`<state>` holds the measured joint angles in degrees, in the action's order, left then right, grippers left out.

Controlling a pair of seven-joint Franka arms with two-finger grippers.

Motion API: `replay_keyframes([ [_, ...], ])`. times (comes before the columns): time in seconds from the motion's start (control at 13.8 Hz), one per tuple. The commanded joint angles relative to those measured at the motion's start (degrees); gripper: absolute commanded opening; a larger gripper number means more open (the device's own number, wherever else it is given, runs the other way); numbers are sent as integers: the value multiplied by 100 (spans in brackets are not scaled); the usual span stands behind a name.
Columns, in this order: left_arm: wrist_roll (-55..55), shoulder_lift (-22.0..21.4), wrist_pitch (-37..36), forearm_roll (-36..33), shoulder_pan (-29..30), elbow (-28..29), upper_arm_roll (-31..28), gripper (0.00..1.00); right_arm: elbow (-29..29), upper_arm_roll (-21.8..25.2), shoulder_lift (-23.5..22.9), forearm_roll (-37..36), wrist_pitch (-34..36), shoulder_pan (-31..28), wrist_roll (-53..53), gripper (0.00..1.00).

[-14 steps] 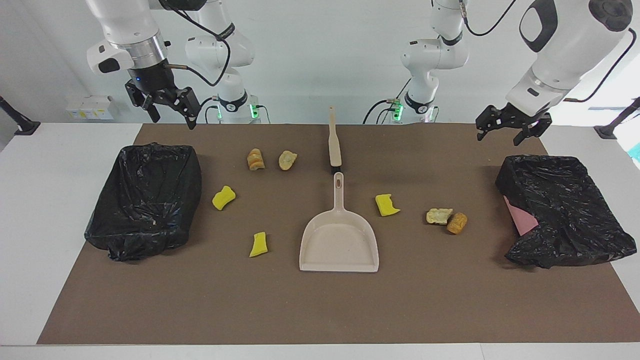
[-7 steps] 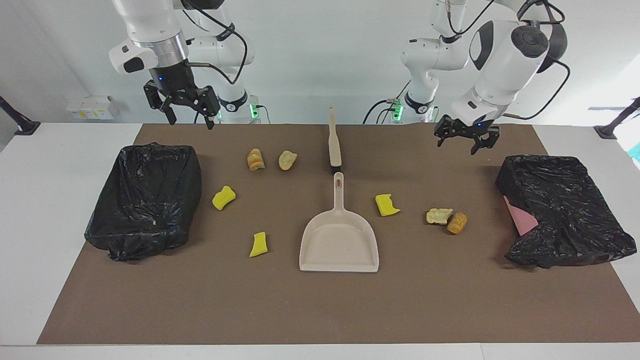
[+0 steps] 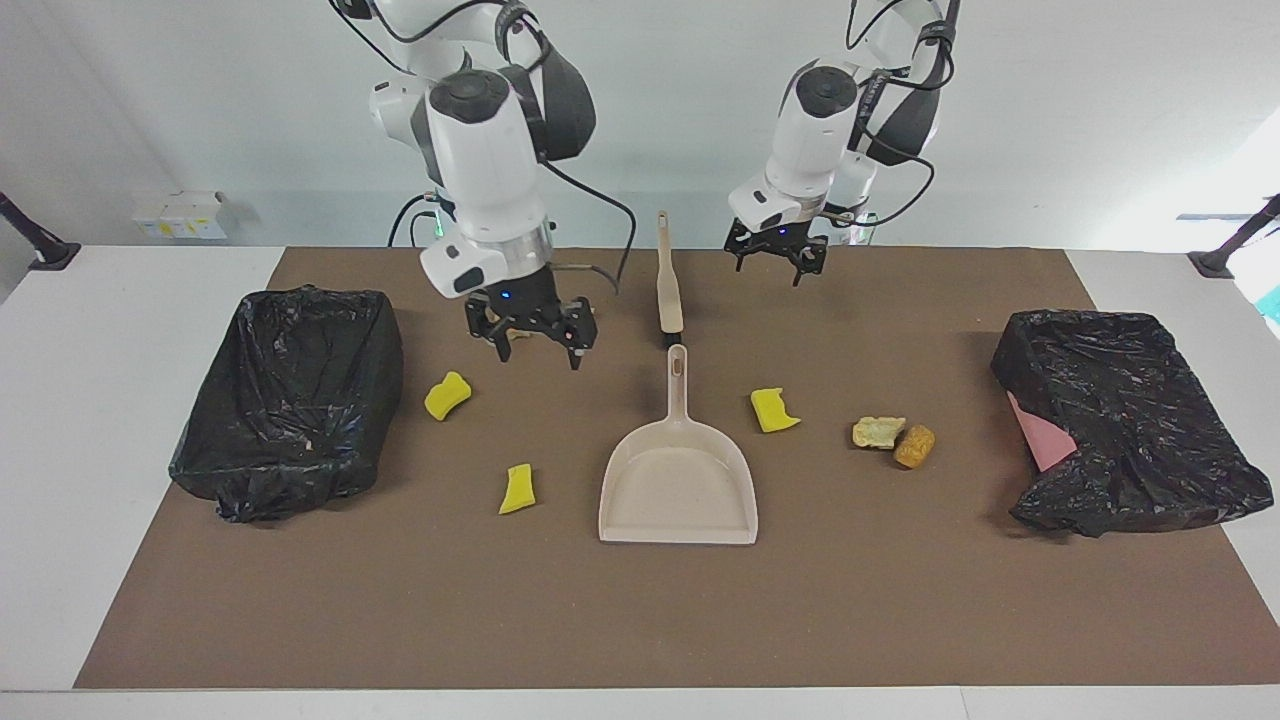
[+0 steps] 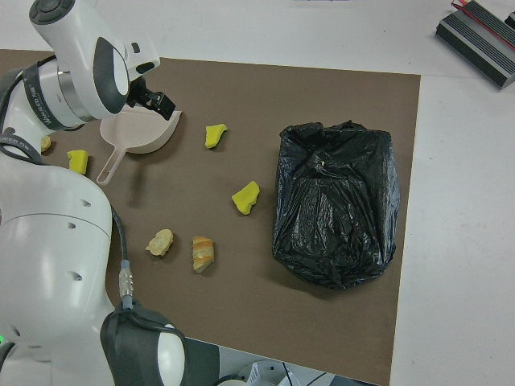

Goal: Sweep and dump trash in bin

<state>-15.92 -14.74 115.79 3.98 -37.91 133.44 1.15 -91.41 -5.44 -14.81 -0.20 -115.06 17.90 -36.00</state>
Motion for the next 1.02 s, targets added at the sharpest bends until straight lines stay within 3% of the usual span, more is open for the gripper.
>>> replay_keyframes([
  [0.0,-1006,-205,854,15,-995,726,-124,100,299,16,-539,-6,-324,292,-232,100],
  [0.22,-1677,-109,1523,15,-1630,1061,-106,100,422,16,-909,-24,-508,652,-530,100],
  [0.44,-2326,286,2393,15,-2333,1351,-124,100,387,16,-1217,-15,-912,987,-855,100],
  [0.73,-2583,638,2667,15,-2563,1352,-124,100,-60,8,-1200,81,-1387,1163,-971,100],
  [0.94,-2583,621,2580,15,-2581,1334,-133,91,-245,-1,-1182,91,-1476,1277,-988,100],
])
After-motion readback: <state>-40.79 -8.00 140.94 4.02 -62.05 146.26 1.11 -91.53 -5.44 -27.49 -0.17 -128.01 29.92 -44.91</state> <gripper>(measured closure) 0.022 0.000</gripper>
